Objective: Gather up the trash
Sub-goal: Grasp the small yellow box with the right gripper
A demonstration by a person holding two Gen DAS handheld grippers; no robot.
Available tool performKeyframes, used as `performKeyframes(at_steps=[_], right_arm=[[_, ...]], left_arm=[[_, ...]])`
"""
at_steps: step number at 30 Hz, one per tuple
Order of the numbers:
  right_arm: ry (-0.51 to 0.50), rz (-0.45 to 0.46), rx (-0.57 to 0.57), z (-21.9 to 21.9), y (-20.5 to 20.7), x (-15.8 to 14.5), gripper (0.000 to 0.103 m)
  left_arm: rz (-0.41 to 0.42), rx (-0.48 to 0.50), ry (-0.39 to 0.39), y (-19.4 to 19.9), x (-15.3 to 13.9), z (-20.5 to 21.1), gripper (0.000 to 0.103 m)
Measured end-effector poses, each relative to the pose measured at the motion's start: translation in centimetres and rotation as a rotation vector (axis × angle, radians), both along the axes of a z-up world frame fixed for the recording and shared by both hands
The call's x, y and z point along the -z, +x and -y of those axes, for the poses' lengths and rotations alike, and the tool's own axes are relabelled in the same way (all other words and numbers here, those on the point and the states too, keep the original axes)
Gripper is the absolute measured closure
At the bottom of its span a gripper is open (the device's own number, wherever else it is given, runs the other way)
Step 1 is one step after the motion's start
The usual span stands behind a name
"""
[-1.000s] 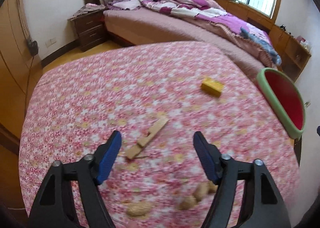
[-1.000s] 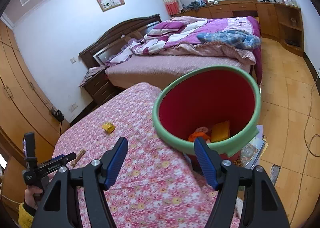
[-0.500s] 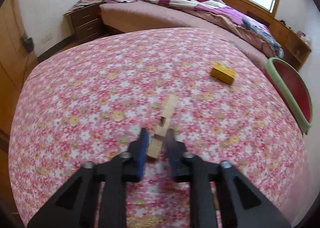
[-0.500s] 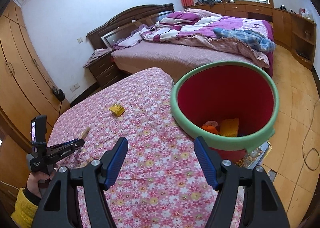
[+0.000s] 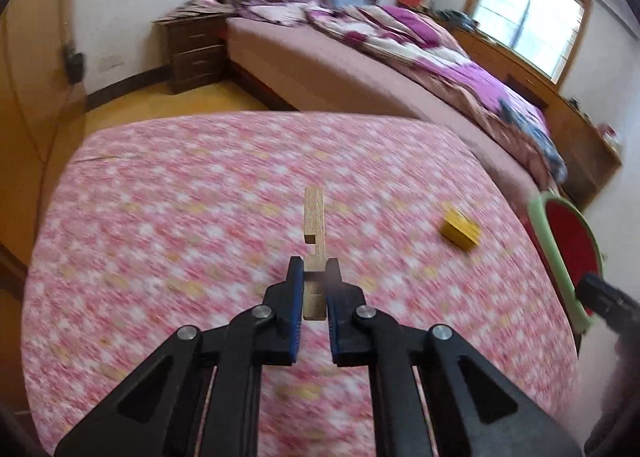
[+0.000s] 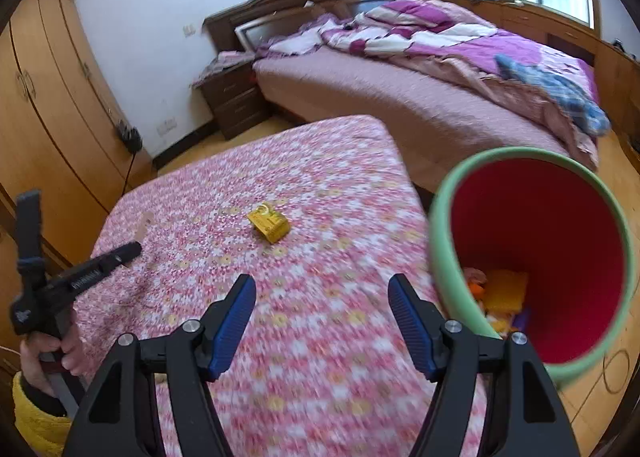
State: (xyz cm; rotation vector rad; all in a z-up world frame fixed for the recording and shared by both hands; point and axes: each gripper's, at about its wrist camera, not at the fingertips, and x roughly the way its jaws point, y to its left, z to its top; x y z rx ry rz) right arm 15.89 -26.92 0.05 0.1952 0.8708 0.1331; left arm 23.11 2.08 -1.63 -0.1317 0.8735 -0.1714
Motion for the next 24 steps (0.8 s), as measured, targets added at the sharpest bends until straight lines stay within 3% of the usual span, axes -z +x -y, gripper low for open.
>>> performKeyframes(at_steps=[8, 15, 22, 24], right_arm=[[0.004, -0.019, -0.048, -3.3, 5.6, 2.8, 0.032], [0.006, -0.032, -0.067, -5.4, 9.0, 4.7, 0.032], [-0.097, -0.006, -0.094, -7.8, 9.5, 5.6, 0.058], [-0.122, -0.003, -0.091, -8.1, 9.4, 5.7, 0.060]], left_arm=[[-0.023, -0.110, -0.142, 1.4, 2.1, -3.4, 0.093], [0.008, -0.103, -0.194, 0.3, 2.8, -3.7, 0.093], [0.048, -0.070, -0.183, -0.4, 2.9, -2.8, 0.093], [0.038, -0.068, -0.199, -0.4, 3.2, -2.6, 0.093]])
